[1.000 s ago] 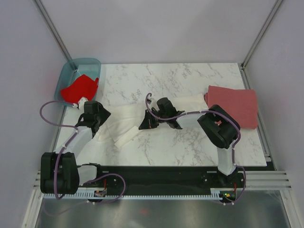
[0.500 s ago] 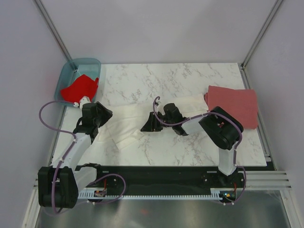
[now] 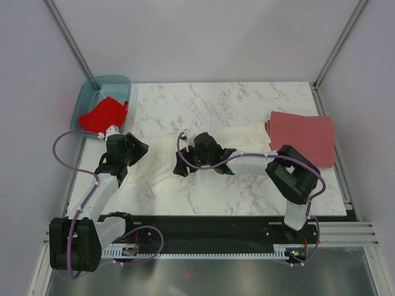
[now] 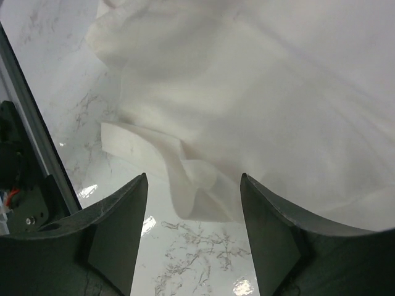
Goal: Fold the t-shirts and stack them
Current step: Fold the tshirt
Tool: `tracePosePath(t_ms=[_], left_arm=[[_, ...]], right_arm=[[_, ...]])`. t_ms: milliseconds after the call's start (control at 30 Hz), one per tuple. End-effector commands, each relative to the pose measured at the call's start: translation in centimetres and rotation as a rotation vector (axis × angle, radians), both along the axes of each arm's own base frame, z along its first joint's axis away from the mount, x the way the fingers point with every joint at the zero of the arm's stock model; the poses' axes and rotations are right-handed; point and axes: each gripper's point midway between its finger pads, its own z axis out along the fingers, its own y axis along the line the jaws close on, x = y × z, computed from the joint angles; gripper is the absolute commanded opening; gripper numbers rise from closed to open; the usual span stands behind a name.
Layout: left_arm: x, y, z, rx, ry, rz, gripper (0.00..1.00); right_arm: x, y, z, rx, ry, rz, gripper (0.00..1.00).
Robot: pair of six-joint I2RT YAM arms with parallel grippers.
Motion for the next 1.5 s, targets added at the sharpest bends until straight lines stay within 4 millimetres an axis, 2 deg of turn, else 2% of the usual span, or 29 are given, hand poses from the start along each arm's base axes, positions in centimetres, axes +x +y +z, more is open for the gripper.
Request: tracePosePath(t_ms=[0,100,167,200,233,367,467,533,600,633,667,800,900,933,967,1000,1167,1367,1467], left_arm=[[-0.2,-0.4,0.8,0.022,-0.032,-0.051,0.64],[-0.5,-0.5,0.9,0.022,-0.034,-0.052,0.65],[-0.7,-0.4,0.8,0.025,-0.035,-0.048,0.65],[-0.9,-0.4,0.5,0.021,-0.025,-0.051,0.66],[-1.1,-0.4,0.4,0.023,-0.016,-0.052,0.66],[-2.4,0.1,-0.8,0.004,0.051,0.006,0.71],[-2.8,0.2,-0.8,-0.026,0.048,0.039,0.77],[-2.9,0.3,-0.1,-0.041,0.019,0.053,0.78],[-3.1,0.4,0.0,-0.05,0.011,0.065,0.78],[-3.2,0.5,0.3,-0.065,-0.002,0.081,0.78],[-3.3,0.6,0.2,-0.075,0.0,0.089,0.78],[-3.4,0.7,-0.3,-0.126,0.02,0.108,0.78],[-3.1,1.1,-1.2,-0.2,0.049,0.123,0.78],[-2.9,0.9,-1.4,-0.249,0.055,0.11,0.78],[-3.1,0.7,-2.6,-0.281,0.091,0.104,0.78],[-2.8,0.0,-2.3,-0.332,0.079,0.059,0.78],[-2.7,0.6,-4.0,-0.398,0.136,0.06,0.73],[-2.9,1.6,-3.3,-0.349,0.1,0.089,0.73],[-3.1,2.4,-2.4,-0.301,0.063,0.112,0.74]], right_arm=[[-0.4,-0.2,0.3,-0.158,-0.153,0.039,0.7],[-0.8,0.1,0.4,-0.246,-0.24,0.053,0.71],[-0.8,0.7,1.2,-0.285,-0.321,0.059,0.76],[-1.4,0.6,0.6,-0.346,-0.364,0.102,0.78],[-1.1,0.5,0.8,-0.374,-0.399,0.092,0.79],[-0.9,1.7,2.6,-0.354,-0.494,0.182,0.8],[-1.3,2.6,3.2,-0.326,-0.531,0.251,0.79],[-1.5,3.1,3.4,-0.323,-0.553,0.307,0.78],[-2.2,3.6,2.3,-0.326,-0.531,0.372,0.77],[-2.0,4.4,2.8,-0.317,-0.544,0.391,0.75],[-2.5,4.4,1.4,-0.339,-0.508,0.427,0.73],[-3.0,5.5,0.9,-0.317,-0.497,0.495,0.72],[-3.1,6.0,0.8,-0.313,-0.492,0.516,0.7],[-3.1,6.1,0.8,-0.317,-0.493,0.517,0.69],[-3.2,6.2,0.3,-0.323,-0.488,0.522,0.69],[-3.3,6.2,0.1,-0.326,-0.487,0.527,0.69],[-3.8,6.4,-1.2,-0.359,-0.468,0.555,0.66],[-4.0,6.7,-2.6,-0.412,-0.473,0.565,0.66],[-4.3,6.8,-2.5,-0.42,-0.476,0.573,0.58]])
